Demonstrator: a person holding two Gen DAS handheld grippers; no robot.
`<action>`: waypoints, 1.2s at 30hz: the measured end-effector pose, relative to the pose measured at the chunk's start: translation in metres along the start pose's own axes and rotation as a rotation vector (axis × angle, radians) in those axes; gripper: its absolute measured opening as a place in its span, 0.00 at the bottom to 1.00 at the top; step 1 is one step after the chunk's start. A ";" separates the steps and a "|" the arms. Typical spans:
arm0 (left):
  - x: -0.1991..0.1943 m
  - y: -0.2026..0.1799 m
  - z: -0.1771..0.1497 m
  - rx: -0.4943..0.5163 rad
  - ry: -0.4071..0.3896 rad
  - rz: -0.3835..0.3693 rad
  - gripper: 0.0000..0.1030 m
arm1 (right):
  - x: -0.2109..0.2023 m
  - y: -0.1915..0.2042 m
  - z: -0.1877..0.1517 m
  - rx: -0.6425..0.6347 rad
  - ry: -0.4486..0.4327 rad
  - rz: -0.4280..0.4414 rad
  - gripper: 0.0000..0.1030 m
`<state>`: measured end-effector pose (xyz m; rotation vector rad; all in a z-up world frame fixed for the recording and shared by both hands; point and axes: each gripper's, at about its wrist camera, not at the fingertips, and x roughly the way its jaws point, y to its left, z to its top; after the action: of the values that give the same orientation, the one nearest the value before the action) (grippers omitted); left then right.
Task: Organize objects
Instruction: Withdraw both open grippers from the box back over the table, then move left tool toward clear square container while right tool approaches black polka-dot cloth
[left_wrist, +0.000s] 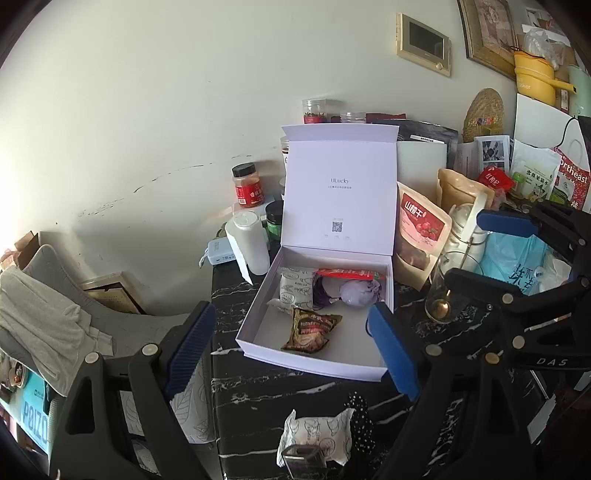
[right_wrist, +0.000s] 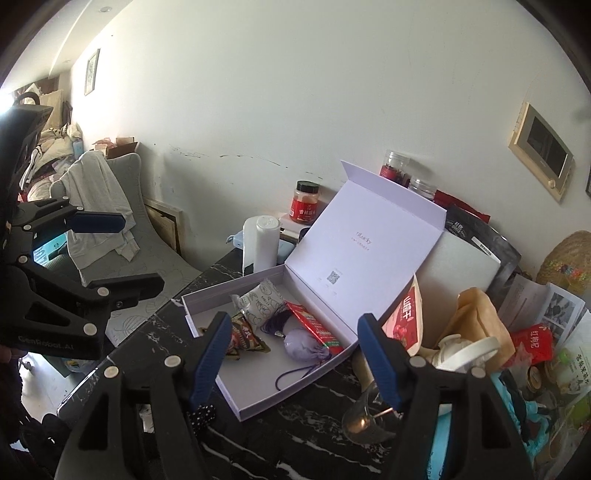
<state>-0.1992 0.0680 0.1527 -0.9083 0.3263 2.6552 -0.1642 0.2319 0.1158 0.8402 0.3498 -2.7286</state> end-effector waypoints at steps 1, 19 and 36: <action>-0.003 0.000 -0.003 -0.001 0.000 0.002 0.82 | -0.003 0.002 -0.002 -0.002 0.000 0.002 0.69; -0.050 0.008 -0.077 -0.081 0.035 0.037 0.83 | -0.029 0.044 -0.053 -0.032 0.039 0.064 0.69; -0.038 0.013 -0.154 -0.143 0.121 0.029 0.83 | -0.005 0.080 -0.101 -0.032 0.142 0.142 0.69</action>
<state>-0.0901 -0.0003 0.0590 -1.1196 0.1797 2.6833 -0.0824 0.1889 0.0255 1.0127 0.3468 -2.5341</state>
